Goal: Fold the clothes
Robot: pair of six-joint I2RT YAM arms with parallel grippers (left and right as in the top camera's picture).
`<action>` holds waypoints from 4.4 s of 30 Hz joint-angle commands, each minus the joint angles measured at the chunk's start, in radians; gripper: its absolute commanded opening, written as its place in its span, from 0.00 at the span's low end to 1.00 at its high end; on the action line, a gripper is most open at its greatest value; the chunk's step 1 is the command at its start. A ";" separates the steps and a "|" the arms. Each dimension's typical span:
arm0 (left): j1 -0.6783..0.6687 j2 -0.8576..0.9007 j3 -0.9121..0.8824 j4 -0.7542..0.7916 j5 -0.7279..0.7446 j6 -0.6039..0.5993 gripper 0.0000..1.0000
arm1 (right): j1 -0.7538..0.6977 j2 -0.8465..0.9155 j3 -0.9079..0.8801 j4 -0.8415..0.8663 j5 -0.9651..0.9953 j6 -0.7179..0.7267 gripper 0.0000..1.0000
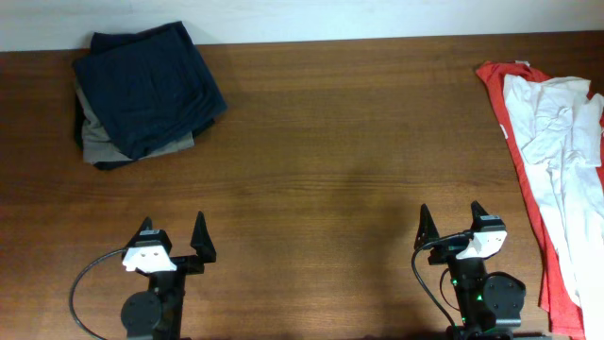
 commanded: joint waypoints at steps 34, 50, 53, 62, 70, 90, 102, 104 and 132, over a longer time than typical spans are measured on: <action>0.000 -0.005 -0.006 -0.001 0.002 0.017 0.99 | -0.005 0.005 -0.005 -0.006 0.005 0.003 0.99; 0.000 -0.005 -0.006 -0.001 0.002 0.017 0.99 | -0.005 0.005 -0.005 -0.006 0.005 0.003 0.99; 0.000 -0.005 -0.006 -0.001 0.002 0.017 0.99 | -0.005 0.005 -0.005 -0.006 0.005 0.003 0.99; 0.000 -0.005 -0.006 -0.001 0.002 0.017 0.99 | -0.005 0.005 -0.005 -0.006 0.005 0.003 0.99; 0.000 -0.005 -0.006 -0.001 0.002 0.017 0.99 | -0.005 0.005 -0.005 -0.006 0.005 0.003 0.99; 0.000 -0.005 -0.006 -0.001 0.002 0.017 0.99 | -0.005 0.005 -0.005 -0.006 0.005 0.003 0.99; 0.000 -0.005 -0.006 -0.001 0.002 0.017 0.99 | -0.005 0.005 -0.005 -0.006 0.005 0.003 0.99; 0.000 -0.005 -0.006 -0.001 0.002 0.017 0.99 | -0.005 0.005 -0.005 -0.006 0.005 0.003 0.99; 0.000 -0.005 -0.006 -0.001 0.002 0.017 0.99 | -0.005 0.005 -0.005 0.009 -0.578 0.434 0.99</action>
